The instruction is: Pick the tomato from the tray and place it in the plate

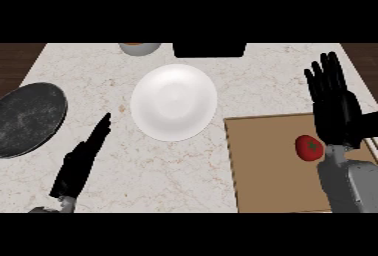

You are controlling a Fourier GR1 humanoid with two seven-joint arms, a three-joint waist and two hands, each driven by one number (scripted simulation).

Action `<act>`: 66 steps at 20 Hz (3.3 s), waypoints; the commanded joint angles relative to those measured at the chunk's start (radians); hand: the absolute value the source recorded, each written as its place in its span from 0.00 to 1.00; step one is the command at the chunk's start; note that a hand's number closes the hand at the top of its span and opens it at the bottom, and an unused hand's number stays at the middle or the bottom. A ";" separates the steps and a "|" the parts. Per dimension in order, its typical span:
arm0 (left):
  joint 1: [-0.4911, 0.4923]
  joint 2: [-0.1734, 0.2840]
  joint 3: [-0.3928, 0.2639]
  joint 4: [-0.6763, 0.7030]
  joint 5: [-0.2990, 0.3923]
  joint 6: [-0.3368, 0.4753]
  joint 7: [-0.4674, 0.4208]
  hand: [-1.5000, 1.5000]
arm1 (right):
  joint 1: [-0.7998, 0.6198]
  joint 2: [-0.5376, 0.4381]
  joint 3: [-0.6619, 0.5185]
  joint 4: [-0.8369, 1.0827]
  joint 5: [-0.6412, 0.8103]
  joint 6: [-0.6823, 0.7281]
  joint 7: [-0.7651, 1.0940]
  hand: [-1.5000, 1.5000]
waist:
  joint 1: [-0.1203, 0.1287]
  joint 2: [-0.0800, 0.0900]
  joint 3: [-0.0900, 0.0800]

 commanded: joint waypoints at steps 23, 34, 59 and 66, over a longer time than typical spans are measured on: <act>-0.148 -0.072 0.166 0.099 -0.013 -0.034 -0.082 0.50 | 0.234 -0.292 0.231 -0.064 0.638 -0.101 -0.060 0.00 | -0.007 0.020 -0.011; -0.237 -0.107 0.195 0.208 -0.027 -0.034 -0.117 0.50 | 0.199 -0.592 0.214 -0.319 0.587 0.360 0.531 0.00 | -0.008 0.024 -0.012; -0.223 -0.147 0.286 0.115 -0.098 -0.131 -0.028 0.50 | 0.068 -0.368 0.178 0.075 0.794 0.656 0.462 0.00 | 0.006 0.025 -0.010; -0.288 -0.180 0.310 0.204 -0.127 -0.150 -0.046 0.50 | 0.073 -0.286 0.168 0.234 0.911 0.589 0.347 0.00 | 0.002 0.026 -0.010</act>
